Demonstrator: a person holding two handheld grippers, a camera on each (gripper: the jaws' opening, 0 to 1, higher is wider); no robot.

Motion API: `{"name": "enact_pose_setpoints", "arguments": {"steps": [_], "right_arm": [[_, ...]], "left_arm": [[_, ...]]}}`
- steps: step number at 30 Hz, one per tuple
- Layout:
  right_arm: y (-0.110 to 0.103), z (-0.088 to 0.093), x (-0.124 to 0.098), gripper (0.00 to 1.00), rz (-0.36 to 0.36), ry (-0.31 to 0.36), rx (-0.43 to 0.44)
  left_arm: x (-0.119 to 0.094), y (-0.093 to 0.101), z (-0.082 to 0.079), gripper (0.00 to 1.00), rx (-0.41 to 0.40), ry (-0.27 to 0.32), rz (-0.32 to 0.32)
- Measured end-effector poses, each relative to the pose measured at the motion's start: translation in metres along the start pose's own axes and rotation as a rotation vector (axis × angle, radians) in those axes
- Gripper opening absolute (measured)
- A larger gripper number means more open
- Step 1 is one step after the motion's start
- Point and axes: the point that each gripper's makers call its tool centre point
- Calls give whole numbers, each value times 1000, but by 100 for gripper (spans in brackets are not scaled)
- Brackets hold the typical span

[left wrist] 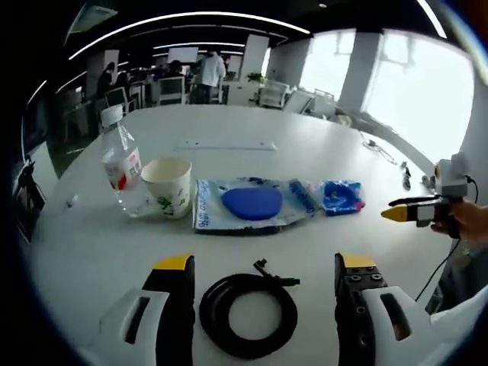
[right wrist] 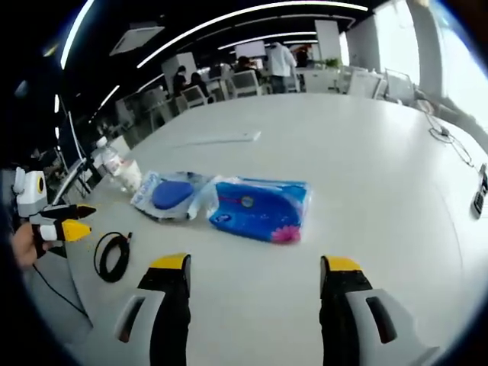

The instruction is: Arrange the tabletop items into an orderly group along one side of the table until the central work area is clear of visible clutter.

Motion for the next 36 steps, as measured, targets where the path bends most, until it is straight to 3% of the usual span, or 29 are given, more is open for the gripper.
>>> {"name": "enact_pose_setpoints", "arguments": {"steps": [12, 21, 36], "right_arm": [[-16, 1, 12, 66, -9, -18, -18], [-39, 5, 25, 64, -46, -43, -49], [-89, 16, 58, 62, -157, -105, -129]], "left_arm": [[-2, -33, 22, 70, -29, -29, -33], [0, -36, 25, 69, -32, -35, -32], [1, -46, 49, 68, -54, -76, -49]]}}
Point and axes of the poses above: the point that each gripper's makers call its tool centre point, and the gripper's own axes: x roughly forward along the fingers, y roughly to its right, z roughly out of its underside, and after that the axes turned 15 degrees about -z, right-handed
